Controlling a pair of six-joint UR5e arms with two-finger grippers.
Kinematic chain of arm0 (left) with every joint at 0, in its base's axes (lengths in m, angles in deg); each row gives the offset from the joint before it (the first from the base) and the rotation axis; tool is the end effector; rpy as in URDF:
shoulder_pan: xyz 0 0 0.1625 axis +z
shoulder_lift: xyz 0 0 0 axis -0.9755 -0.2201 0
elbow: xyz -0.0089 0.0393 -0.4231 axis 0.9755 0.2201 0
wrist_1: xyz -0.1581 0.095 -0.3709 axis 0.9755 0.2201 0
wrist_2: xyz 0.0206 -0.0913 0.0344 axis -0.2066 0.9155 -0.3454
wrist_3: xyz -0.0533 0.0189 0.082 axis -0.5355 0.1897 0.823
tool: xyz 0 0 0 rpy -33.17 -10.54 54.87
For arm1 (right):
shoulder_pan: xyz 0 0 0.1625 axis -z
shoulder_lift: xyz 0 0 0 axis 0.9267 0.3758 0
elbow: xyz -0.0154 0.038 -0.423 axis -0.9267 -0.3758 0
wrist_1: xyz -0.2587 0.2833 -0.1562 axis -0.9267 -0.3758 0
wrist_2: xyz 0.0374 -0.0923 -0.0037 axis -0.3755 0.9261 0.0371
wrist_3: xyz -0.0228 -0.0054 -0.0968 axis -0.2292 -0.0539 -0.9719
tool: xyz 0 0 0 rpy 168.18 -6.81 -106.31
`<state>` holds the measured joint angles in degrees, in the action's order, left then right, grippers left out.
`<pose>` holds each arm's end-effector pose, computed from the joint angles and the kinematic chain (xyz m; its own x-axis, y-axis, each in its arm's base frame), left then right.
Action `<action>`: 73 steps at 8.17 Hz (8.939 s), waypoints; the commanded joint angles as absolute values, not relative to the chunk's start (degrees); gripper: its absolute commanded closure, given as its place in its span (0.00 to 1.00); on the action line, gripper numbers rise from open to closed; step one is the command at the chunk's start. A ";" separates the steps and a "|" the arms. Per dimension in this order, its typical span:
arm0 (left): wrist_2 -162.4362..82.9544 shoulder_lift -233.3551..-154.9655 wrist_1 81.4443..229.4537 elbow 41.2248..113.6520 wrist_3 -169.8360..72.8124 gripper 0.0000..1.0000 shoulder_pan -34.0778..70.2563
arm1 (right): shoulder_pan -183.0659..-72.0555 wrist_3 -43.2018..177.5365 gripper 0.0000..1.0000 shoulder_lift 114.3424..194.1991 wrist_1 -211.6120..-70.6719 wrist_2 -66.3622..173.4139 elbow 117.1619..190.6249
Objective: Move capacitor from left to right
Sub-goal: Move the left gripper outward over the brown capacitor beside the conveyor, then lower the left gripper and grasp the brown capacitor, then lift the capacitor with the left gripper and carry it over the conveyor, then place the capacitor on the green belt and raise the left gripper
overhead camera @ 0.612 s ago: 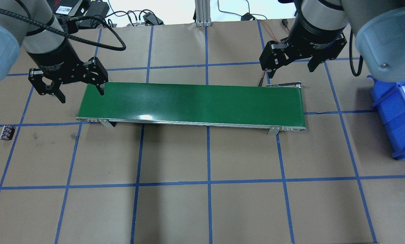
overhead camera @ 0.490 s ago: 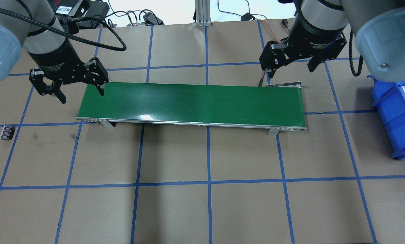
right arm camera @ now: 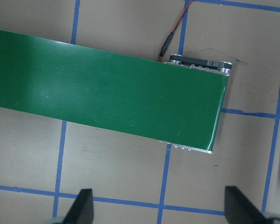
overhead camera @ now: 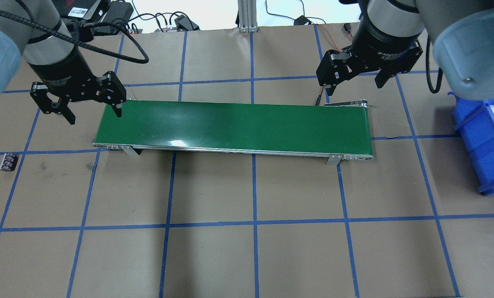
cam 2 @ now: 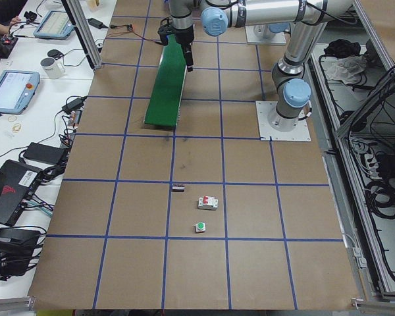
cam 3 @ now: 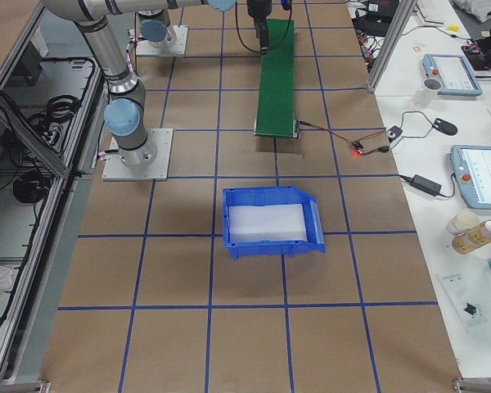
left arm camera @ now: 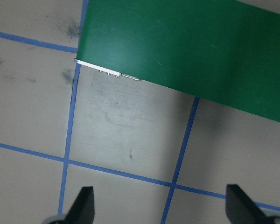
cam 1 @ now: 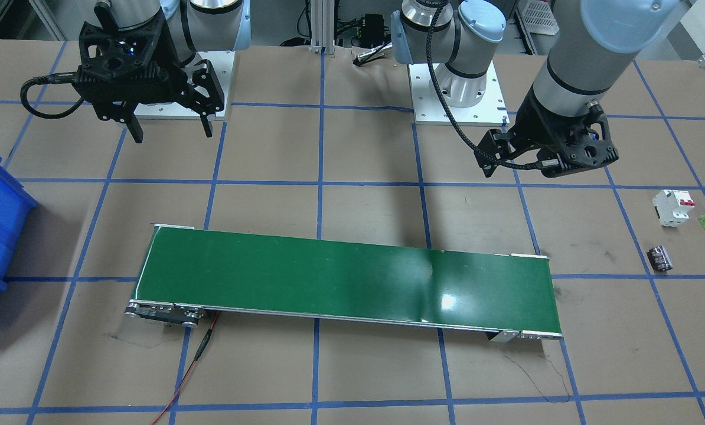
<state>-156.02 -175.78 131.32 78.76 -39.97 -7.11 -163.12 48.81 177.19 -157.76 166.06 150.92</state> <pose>-0.0767 -0.4998 0.4548 -0.9763 -0.1955 -0.0926 -0.2037 0.9750 0.0892 0.1772 -0.4672 0.5178 -0.9923 -0.1235 -0.0050 -0.1222 0.9867 -0.1074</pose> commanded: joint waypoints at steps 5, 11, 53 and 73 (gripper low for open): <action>-156.64 -183.25 119.26 78.75 -7.63 0.00 17.13 | -163.20 48.82 0.00 177.45 -158.35 165.76 150.99; -156.55 -198.89 99.31 79.28 15.42 0.00 32.01 | -163.20 48.82 0.00 178.68 -158.35 166.02 151.07; -155.49 -196.17 110.98 79.46 -23.66 1.00 3.03 | -163.20 48.82 0.00 180.09 -158.26 166.46 151.69; -155.23 -175.63 130.93 73.30 -36.41 0.00 -16.05 | -153.80 44.51 0.00 159.35 -175.31 154.33 162.14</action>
<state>-155.50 -178.84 129.41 73.24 -35.47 -15.60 -153.81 45.08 159.72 -174.73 154.42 161.37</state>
